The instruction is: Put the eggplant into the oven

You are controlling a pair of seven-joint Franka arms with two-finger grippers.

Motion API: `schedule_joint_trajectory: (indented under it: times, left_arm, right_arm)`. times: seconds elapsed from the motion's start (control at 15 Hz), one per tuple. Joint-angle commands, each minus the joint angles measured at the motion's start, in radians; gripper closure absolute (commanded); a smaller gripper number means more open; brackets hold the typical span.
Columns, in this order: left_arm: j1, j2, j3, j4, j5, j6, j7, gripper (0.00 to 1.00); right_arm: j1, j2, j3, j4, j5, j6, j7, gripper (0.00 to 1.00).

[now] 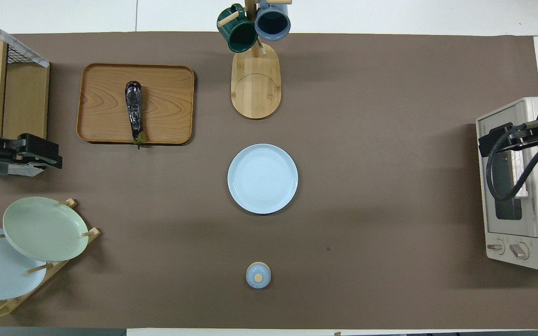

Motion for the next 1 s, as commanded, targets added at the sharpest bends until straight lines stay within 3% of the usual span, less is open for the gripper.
schedule_joint_trajectory:
  times: [0.0,0.53,0.6,0.73,0.8,0.93]
  left_arm:
    - [-0.008,-0.006,0.013,-0.001,-0.014,0.01,0.016,0.0]
    - [-0.015,-0.017,0.013,-0.021,-0.013,0.037,0.015,0.0]
    - [-0.015,-0.018,0.014,-0.024,-0.013,0.042,0.008,0.0]
    - [-0.015,-0.017,0.013,-0.032,-0.013,0.1,0.014,0.0]
    - [-0.015,-0.014,0.013,-0.04,-0.013,0.112,0.013,0.0]
    - [-0.017,0.015,0.013,-0.027,-0.013,0.117,0.015,0.0]
  right_arm:
    - [-0.003,-0.022,0.003,-0.031,0.026,0.026,0.023,0.0]
    - [-0.004,-0.023,0.003,-0.038,0.025,0.061,-0.003,0.0]
    - [-0.003,-0.023,0.003,-0.04,0.025,0.063,-0.014,0.06]
    - [-0.004,-0.026,0.003,-0.061,0.026,0.095,-0.02,0.9]
    - [-0.012,-0.04,0.003,-0.098,0.026,0.128,-0.038,1.0]
    - [-0.021,-0.068,-0.005,-0.165,0.025,0.181,-0.089,1.0]
